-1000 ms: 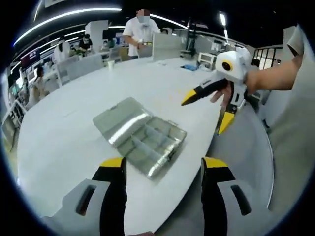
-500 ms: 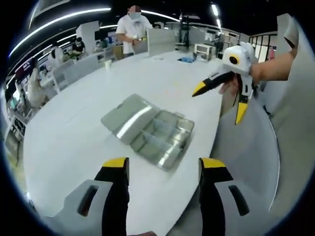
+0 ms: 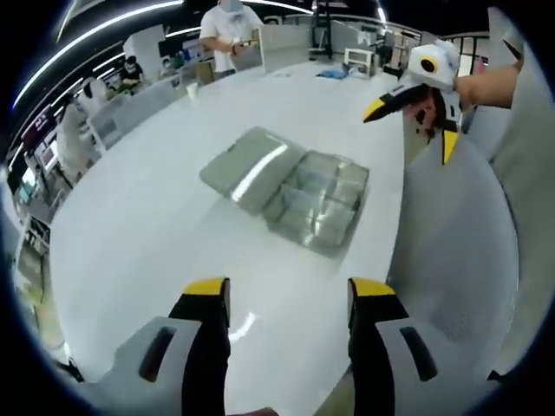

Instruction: Insert the divider into the dual guide fixture by aligning both edges with the guide slots and pushing it downward to the bottom, including one-sided entry, uneven engagement, binding, and posture correction.

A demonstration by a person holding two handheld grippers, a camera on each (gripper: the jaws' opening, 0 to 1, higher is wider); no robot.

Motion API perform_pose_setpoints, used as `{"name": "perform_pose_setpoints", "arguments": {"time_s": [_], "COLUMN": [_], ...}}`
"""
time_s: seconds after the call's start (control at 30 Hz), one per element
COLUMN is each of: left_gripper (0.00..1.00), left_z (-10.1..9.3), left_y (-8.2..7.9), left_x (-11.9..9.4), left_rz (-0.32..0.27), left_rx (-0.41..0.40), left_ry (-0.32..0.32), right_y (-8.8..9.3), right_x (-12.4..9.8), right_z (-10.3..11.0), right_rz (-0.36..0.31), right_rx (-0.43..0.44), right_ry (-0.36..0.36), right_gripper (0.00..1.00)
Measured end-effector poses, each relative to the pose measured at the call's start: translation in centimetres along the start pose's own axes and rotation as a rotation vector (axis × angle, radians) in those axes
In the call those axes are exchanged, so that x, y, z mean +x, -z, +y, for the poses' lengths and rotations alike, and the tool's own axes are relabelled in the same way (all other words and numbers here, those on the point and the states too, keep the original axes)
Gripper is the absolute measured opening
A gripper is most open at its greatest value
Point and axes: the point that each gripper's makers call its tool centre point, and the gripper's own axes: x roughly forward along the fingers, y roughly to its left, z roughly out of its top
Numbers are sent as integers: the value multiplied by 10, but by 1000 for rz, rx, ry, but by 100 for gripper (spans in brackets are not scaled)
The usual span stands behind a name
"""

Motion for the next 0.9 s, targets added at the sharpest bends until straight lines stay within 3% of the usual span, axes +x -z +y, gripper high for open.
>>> {"name": "perform_pose_setpoints", "arguments": {"time_s": [0.17, 0.7, 0.9], "left_gripper": [52, 51, 51], "left_z": [13, 28, 35], "left_y": [13, 50, 62], "left_x": [6, 22, 25], "left_rz": [23, 101, 135], "left_rx": [-51, -160, -265], "left_ry": [-16, -48, -78], "right_y": [0, 6, 7], "right_x": [-1, -3, -3], "right_z": [-3, -5, -7], "right_rz": [0, 13, 18], "right_rx": [7, 27, 32], "right_ry": [9, 18, 22], "right_gripper": [85, 85, 85]}}
